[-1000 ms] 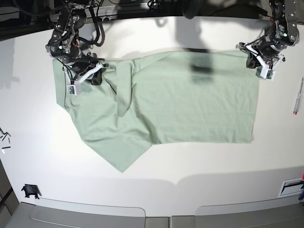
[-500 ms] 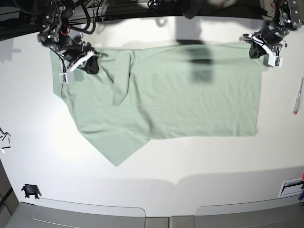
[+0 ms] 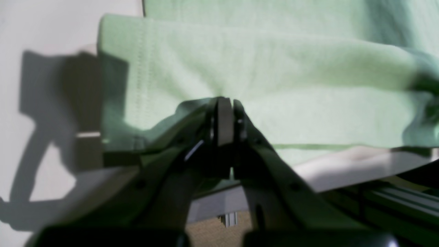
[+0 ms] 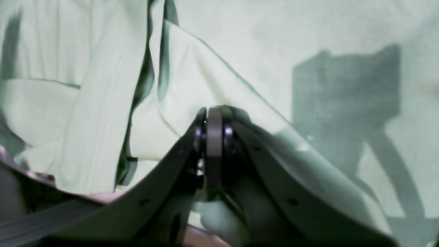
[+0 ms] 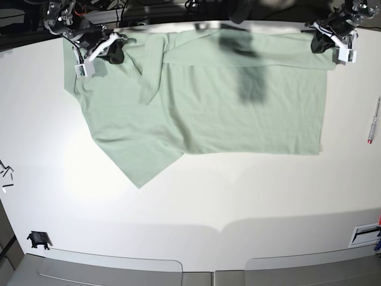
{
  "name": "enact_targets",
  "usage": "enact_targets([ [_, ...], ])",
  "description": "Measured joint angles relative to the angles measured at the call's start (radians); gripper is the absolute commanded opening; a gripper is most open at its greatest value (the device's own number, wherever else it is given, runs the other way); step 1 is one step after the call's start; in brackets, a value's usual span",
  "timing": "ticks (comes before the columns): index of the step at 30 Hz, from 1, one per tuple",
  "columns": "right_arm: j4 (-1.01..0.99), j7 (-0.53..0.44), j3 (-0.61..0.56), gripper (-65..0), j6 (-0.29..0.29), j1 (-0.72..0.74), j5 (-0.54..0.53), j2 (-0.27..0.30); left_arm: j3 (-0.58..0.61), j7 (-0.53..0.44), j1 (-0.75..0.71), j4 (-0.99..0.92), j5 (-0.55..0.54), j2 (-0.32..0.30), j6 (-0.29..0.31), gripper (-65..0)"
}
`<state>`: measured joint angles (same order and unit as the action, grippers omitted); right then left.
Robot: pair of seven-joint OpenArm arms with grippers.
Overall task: Fold the T-shirt properly
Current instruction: 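Pull the folded edge with both grippers toward the robot base, then release the right gripper and move it to the opposite shirt edge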
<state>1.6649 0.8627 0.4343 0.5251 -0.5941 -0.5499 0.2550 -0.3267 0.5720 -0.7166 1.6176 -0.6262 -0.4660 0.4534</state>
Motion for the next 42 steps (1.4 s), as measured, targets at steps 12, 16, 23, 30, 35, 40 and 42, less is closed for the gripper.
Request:
enact_targets([
  [12,0.004,0.016,-0.001,-65.0,-0.052,0.005,-0.002,0.0,0.0,0.048,-0.01,0.042,0.025,0.0,-0.012,-65.0],
  [16,0.035,0.067,-0.001,-65.0,-0.068,0.026,0.018,0.0,-0.016,0.117,-0.015,0.099,0.06,0.006,-0.029,-65.0],
  [23,0.197,0.13,-0.008,-65.0,-0.112,0.019,0.134,-0.006,-0.158,0.211,-0.04,0.282,0.135,0.016,-0.058,-65.0],
  [30,0.308,0.106,-0.007,-39.2,-0.118,0.103,0.132,-0.006,-0.233,0.131,-0.037,0.408,0.127,0.011,-0.052,-41.7],
  [35,0.306,0.047,-0.008,-36.6,-0.145,0.23,0.219,-0.006,-0.233,0.131,-0.037,0.408,0.13,0.011,-0.053,-41.7],
  [40,0.201,0.004,-0.006,-36.5,-0.171,0.373,0.34,-0.001,-0.233,0.131,-0.037,0.408,0.13,0.01,-0.05,-41.7],
  [42,0.104,-0.008,-0.006,-36.5,-0.171,0.433,0.339,0.012,-0.233,0.131,-0.039,0.408,0.13,0.01,-0.053,-41.7],
])
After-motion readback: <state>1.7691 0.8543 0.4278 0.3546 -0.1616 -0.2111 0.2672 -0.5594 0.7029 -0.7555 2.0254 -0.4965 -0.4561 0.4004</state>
